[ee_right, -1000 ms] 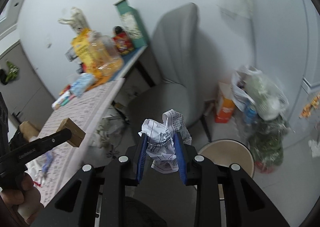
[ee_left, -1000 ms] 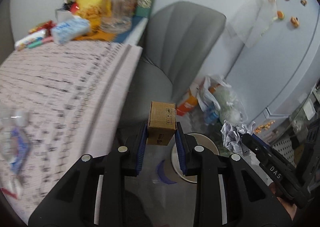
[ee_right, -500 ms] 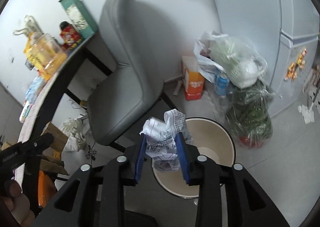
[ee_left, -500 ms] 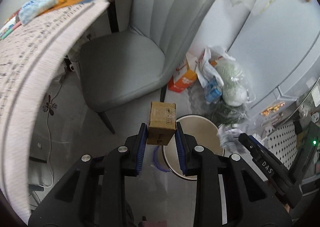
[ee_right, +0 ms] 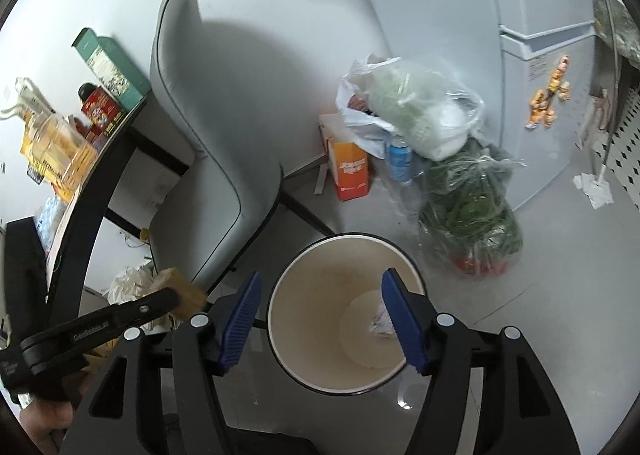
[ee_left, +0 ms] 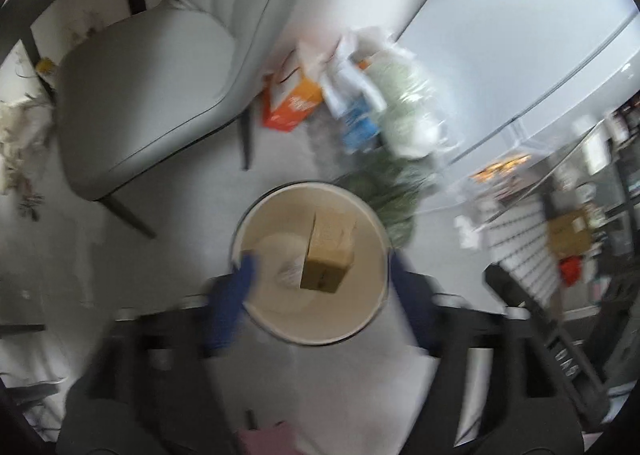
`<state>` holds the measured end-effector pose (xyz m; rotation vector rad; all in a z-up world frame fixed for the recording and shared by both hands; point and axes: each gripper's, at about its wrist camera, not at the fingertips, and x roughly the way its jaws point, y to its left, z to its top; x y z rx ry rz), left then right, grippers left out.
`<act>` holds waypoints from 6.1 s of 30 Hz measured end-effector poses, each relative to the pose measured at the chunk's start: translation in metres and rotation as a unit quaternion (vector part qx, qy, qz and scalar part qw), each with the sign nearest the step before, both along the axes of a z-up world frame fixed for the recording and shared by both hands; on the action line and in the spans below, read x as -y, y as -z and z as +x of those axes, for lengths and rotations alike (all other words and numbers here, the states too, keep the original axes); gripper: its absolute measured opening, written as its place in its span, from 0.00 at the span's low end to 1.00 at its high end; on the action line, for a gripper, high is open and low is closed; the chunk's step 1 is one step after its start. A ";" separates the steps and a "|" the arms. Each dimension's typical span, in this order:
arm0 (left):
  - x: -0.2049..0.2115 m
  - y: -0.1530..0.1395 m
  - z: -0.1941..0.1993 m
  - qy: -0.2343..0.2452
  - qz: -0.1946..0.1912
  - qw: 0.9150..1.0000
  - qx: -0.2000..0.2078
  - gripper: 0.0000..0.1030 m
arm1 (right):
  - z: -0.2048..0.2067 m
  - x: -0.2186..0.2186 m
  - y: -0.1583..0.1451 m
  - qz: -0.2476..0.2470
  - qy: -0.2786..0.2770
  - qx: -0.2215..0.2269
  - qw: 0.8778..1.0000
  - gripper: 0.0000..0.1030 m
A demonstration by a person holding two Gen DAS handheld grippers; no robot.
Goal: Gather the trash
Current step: 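Open the right tool over the bin while the left tool drops the box, then move both tools back over the table toward the remaining trash, then grasp the white face mask with the left tool and lift it, then grasp the red-white paper with the right tool while the left tool holds the mask, then carry the mask and red-white paper toward the floor bin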
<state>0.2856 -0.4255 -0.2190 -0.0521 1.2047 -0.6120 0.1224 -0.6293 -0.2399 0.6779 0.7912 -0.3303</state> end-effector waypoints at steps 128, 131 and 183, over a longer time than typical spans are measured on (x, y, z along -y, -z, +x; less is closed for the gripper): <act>-0.557 -0.132 -0.258 -0.465 0.014 0.865 0.187 0.10 | 0.018 -0.554 -0.138 -0.202 -0.518 0.025 0.831 0.92; -0.561 -0.130 -0.258 -0.467 0.012 0.865 0.185 0.10 | 0.024 -0.561 -0.131 -0.209 -0.520 0.010 0.828 0.90; -0.455 -0.159 -0.212 -0.365 0.007 0.906 0.214 0.10 | -0.039 -0.476 -0.202 -0.165 -0.515 0.148 0.828 0.25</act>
